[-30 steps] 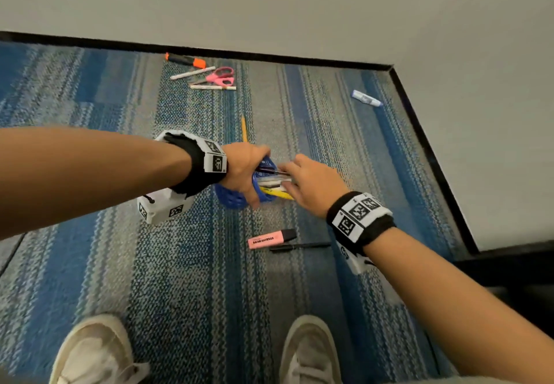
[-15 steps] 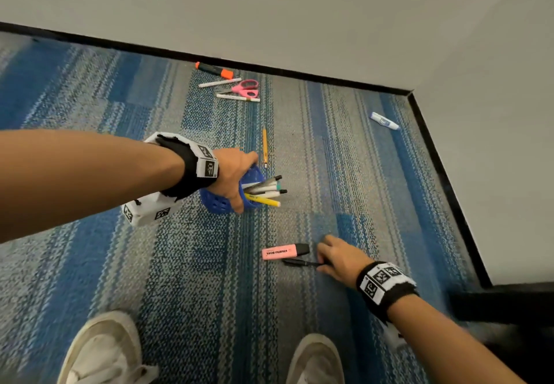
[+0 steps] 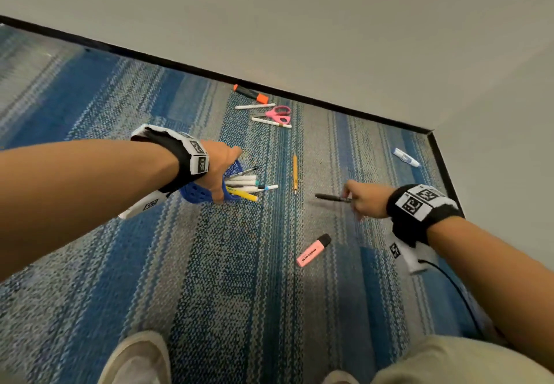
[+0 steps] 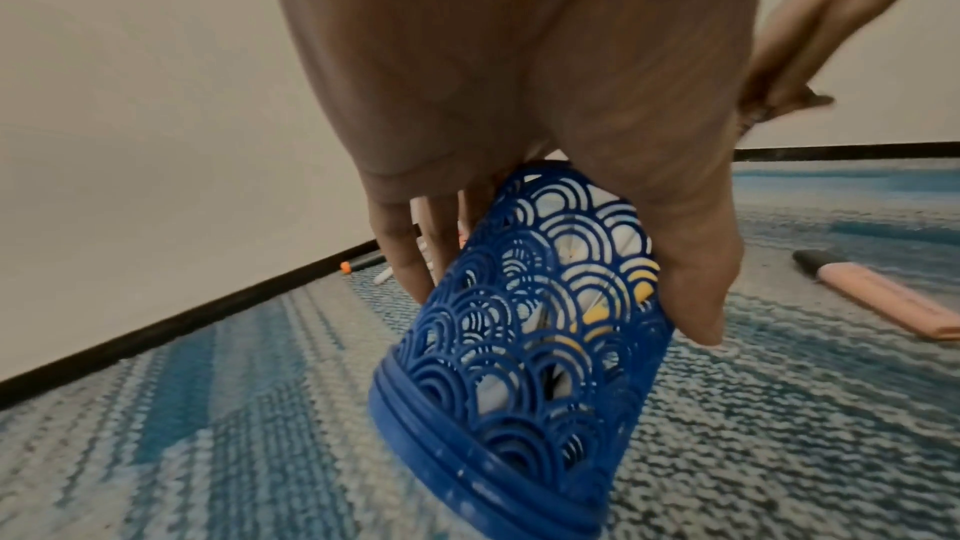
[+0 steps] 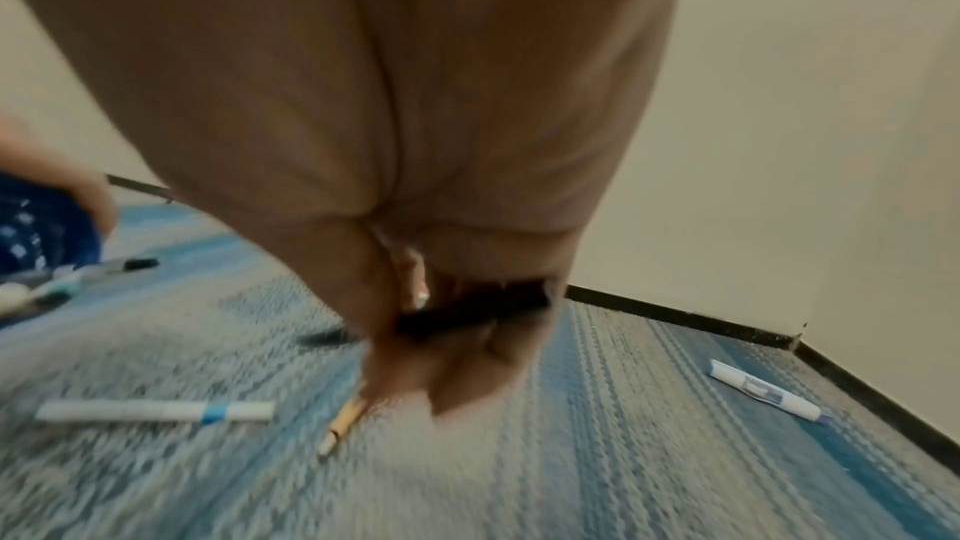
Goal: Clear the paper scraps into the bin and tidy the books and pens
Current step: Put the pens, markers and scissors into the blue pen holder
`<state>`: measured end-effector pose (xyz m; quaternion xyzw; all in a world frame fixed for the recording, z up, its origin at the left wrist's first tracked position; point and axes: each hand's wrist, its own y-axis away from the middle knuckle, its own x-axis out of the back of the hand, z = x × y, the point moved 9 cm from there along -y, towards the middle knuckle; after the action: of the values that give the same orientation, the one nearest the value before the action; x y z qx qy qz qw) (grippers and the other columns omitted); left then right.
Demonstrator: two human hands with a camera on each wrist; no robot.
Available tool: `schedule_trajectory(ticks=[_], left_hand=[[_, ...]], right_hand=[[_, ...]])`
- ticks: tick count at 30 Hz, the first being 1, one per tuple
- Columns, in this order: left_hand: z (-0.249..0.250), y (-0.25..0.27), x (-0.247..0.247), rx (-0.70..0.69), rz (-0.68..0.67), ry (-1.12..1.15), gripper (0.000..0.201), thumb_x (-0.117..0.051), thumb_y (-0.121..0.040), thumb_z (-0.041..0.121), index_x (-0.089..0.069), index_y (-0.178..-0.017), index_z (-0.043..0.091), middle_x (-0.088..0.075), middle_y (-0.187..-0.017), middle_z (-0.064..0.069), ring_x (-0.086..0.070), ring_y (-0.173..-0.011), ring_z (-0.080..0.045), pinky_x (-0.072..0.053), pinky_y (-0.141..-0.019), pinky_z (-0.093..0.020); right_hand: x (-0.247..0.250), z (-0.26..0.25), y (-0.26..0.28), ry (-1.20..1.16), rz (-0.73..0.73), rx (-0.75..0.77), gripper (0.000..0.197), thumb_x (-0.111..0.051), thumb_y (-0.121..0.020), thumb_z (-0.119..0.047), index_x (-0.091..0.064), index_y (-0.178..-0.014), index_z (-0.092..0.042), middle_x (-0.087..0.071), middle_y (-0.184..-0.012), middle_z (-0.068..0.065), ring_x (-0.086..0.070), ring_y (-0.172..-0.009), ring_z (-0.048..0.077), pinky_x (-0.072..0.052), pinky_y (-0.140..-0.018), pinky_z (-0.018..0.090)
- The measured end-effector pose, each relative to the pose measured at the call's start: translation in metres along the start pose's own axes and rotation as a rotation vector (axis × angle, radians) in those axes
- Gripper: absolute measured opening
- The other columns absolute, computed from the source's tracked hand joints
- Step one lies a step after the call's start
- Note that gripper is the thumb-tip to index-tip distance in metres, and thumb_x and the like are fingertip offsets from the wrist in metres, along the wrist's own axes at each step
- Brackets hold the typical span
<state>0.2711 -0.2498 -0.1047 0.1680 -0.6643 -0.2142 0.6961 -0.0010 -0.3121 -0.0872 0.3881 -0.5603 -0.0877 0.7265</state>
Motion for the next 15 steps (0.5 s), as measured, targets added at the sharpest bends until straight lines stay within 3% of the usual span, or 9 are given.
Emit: schedule_trajectory(ticks=[3,6,7,8,10,12,15], left_hand=[[-0.028,0.004,0.003,0.031,-0.006,0.011,0.092,-0.085,-0.058,0.05,-0.039,-0.127,0.01,-0.062,-0.108,-0.011,-0.061,-0.096,-0.031,-0.052,-0.082,-0.037],[-0.052,0.018,0.014,0.065,-0.035,0.046,0.092,-0.084,-0.063,0.048,-0.037,-0.132,0.009,-0.059,-0.119,-0.013,-0.059,-0.104,-0.032,-0.045,-0.078,-0.033],[-0.061,0.022,0.019,0.081,-0.039,0.032,0.092,-0.083,-0.064,0.048,-0.036,-0.133,0.008,-0.058,-0.121,-0.014,-0.058,-0.106,-0.032,-0.044,-0.078,-0.033],[-0.07,0.024,0.024,0.103,-0.031,0.025,0.093,-0.082,-0.065,0.048,-0.036,-0.134,0.007,-0.058,-0.121,-0.015,-0.058,-0.105,-0.032,-0.045,-0.077,-0.033],[-0.087,0.025,0.029,0.152,-0.029,0.018,0.094,-0.082,-0.063,0.049,-0.036,-0.133,0.006,-0.059,-0.114,-0.014,-0.06,-0.099,-0.032,-0.049,-0.076,-0.035],[-0.101,0.024,0.031,0.197,-0.02,-0.008,0.095,-0.083,-0.061,0.05,-0.037,-0.132,0.006,-0.058,-0.104,-0.012,-0.059,-0.091,-0.03,-0.05,-0.073,-0.035],[-0.107,0.018,0.025,0.225,-0.011,-0.004,0.095,-0.082,-0.062,0.048,-0.036,-0.133,0.005,-0.055,-0.098,-0.011,-0.057,-0.086,-0.03,-0.048,-0.069,-0.034]], right_hand=[[0.04,-0.047,-0.015,-0.083,0.136,0.04,0.032,-0.044,-0.098,-0.038,-0.049,-0.11,-0.009,-0.057,-0.095,0.01,-0.052,-0.086,0.024,-0.037,-0.074,0.03],[0.048,-0.097,-0.026,-0.025,0.159,0.066,0.049,-0.037,-0.096,-0.053,-0.051,-0.075,-0.011,-0.052,-0.072,0.007,-0.058,-0.079,0.031,-0.039,-0.065,0.032],[0.042,-0.11,-0.028,-0.018,0.151,0.069,0.05,-0.035,-0.098,-0.05,-0.053,-0.075,-0.01,-0.053,-0.07,0.009,-0.059,-0.079,0.032,-0.041,-0.064,0.033],[0.035,-0.12,-0.032,-0.015,0.145,0.073,0.045,-0.033,-0.101,-0.042,-0.058,-0.086,-0.007,-0.057,-0.076,0.012,-0.06,-0.082,0.034,-0.044,-0.066,0.035],[0.019,-0.128,-0.048,-0.098,0.155,0.028,0.034,-0.031,-0.103,-0.023,-0.054,-0.119,-0.004,-0.063,-0.104,0.021,-0.061,-0.098,0.038,-0.047,-0.077,0.039],[0.002,-0.12,-0.071,-0.286,0.155,-0.094,0.028,-0.036,-0.1,-0.017,-0.053,-0.115,0.001,-0.06,-0.117,0.025,-0.059,-0.106,0.04,-0.045,-0.077,0.039],[-0.027,-0.115,-0.091,-0.51,0.134,-0.215,0.035,-0.049,-0.096,-0.033,-0.059,-0.103,0.0,-0.062,-0.105,0.022,-0.06,-0.101,0.037,-0.042,-0.071,0.034]])
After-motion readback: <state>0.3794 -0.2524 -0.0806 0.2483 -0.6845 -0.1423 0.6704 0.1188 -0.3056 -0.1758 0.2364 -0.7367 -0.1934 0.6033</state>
